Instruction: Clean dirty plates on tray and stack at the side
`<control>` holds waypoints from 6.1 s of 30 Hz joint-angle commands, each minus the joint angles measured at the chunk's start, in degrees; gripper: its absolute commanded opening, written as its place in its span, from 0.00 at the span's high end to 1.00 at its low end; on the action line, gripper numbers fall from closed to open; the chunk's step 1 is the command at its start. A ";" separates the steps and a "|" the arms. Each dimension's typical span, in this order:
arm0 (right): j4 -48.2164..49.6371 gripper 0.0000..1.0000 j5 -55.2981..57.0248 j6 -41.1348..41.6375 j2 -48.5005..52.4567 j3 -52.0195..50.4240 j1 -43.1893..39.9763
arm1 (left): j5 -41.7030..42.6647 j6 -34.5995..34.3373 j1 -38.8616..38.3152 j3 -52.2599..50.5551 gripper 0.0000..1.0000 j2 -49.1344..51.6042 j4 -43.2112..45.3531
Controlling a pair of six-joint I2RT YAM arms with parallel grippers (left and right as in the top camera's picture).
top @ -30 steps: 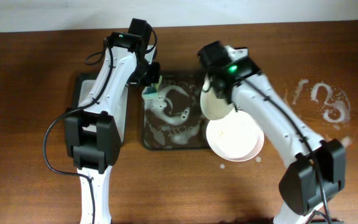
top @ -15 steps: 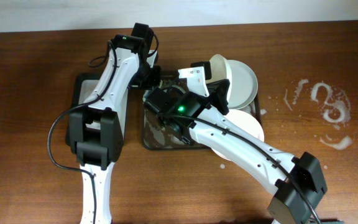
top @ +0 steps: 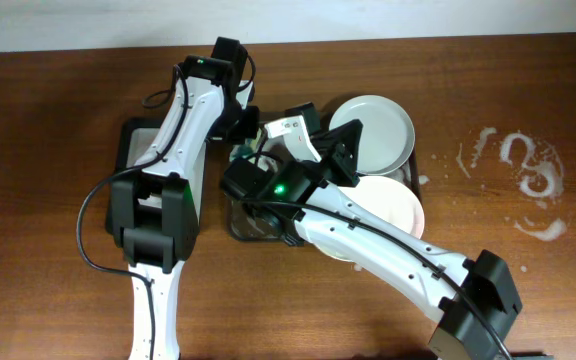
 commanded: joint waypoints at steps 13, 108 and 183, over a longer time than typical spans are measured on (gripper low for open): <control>1.95 0.25 -90.95 -24.02 -7.28 -1.38 -45.66 | 0.26 0.48 0.17 0.57 0.99 0.37 -0.07; 61.51 0.96 -10.47 -46.27 -20.13 -32.39 -2.58 | 0.24 0.50 0.13 0.57 0.99 0.37 0.26; 33.64 0.30 -118.60 -22.14 -17.16 -18.36 -92.50 | 3.26 -2.03 0.11 0.57 0.99 0.37 4.07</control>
